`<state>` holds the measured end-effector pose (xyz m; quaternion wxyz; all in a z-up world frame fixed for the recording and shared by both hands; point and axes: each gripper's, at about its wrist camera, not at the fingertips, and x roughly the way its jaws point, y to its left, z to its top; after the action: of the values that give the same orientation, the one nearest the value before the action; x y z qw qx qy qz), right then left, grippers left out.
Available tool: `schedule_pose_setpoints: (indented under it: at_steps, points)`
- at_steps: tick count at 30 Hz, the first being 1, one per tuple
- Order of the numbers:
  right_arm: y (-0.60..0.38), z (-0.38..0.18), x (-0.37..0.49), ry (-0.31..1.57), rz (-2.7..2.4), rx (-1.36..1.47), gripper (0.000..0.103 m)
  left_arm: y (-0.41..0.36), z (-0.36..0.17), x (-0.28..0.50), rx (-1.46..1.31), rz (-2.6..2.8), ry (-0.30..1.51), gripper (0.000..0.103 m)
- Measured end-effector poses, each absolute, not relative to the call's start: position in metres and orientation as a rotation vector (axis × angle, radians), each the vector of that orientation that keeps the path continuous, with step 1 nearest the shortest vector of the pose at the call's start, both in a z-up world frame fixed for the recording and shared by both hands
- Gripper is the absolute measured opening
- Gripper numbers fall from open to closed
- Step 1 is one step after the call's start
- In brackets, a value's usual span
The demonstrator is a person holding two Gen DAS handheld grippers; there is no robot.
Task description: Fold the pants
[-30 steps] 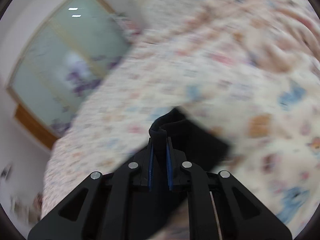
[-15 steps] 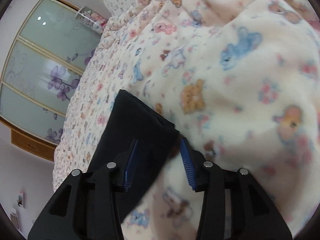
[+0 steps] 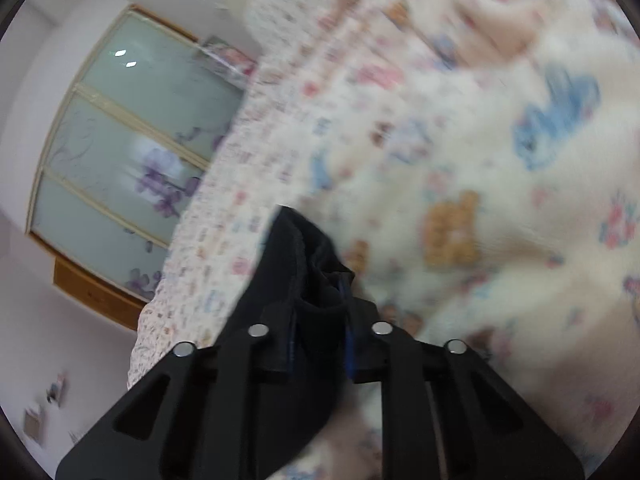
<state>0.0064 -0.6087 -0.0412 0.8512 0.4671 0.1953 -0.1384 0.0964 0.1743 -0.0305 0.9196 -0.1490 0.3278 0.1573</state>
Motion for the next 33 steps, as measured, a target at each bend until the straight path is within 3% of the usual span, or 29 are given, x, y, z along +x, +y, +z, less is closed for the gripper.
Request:
schedule_pose_setpoints:
  at_steps: [7, 14, 19, 24, 29, 33]
  points:
    - [-0.554, 0.022, 0.031, 0.365, -0.116, 0.833, 0.013, 0.174, -0.030, 0.096, -0.307, 0.323, 0.673, 0.101]
    - [-0.412, 0.072, 0.083, 0.405, 0.251, 0.713, 0.013, 0.175, -0.030, 0.095, -0.317, 0.317, 0.665, 0.101]
    - [-0.291, 0.046, 0.119, 0.579, 0.465, 0.622, 0.013, 0.176, -0.031, 0.093, -0.326, 0.311, 0.658, 0.101]
    - [-0.202, -0.021, 0.140, 0.832, 0.484, 0.499, 0.013, 0.178, -0.031, 0.092, -0.339, 0.302, 0.650, 0.101]
    - [-0.193, 0.000, 0.137, 0.747, 0.510, 0.522, 0.013, 0.178, -0.032, 0.091, -0.347, 0.297, 0.645, 0.101]
    - [-0.161, -0.005, 0.143, 0.784, 0.481, 0.361, 0.015, 0.178, -0.032, 0.091, -0.344, 0.298, 0.647, 0.101]
